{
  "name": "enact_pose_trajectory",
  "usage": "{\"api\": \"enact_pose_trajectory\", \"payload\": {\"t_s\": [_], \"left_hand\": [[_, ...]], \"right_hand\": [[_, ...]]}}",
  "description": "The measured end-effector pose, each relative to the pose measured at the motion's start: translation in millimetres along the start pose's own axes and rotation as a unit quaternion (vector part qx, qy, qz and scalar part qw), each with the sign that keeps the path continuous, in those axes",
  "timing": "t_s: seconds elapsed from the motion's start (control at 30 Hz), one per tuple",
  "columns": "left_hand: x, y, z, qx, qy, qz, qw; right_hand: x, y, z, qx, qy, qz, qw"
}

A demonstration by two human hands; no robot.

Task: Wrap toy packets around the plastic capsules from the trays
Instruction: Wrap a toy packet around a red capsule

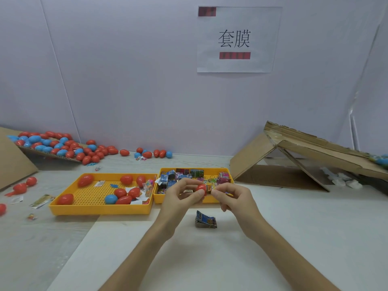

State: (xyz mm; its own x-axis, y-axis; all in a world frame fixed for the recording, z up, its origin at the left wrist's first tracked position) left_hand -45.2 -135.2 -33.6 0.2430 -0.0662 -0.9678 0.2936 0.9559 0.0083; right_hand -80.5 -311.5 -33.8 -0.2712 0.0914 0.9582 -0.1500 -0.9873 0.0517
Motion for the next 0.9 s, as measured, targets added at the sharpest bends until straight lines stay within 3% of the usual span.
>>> {"api": "enact_pose_trajectory", "payload": {"t_s": [0.9], "left_hand": [[0.5, 0.4, 2.0, -0.019, -0.014, 0.014, 1.000]], "right_hand": [[-10.6, -3.5, 3.3, 0.035, -0.067, 0.093, 0.993]]}}
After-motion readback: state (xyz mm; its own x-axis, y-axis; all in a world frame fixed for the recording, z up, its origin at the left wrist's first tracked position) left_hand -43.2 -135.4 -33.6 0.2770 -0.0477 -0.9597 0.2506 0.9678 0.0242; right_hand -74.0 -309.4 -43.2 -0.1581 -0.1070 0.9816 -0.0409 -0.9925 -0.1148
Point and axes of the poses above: each hand's wrist, its own z-axis towards the middle knuckle, its own y-axis out of the back of the hand, x = y × z, the point moved 2 cm from there along z, towards the middle knuckle, and after that the axes turned 1 degree about y, right-handed, at the moved point
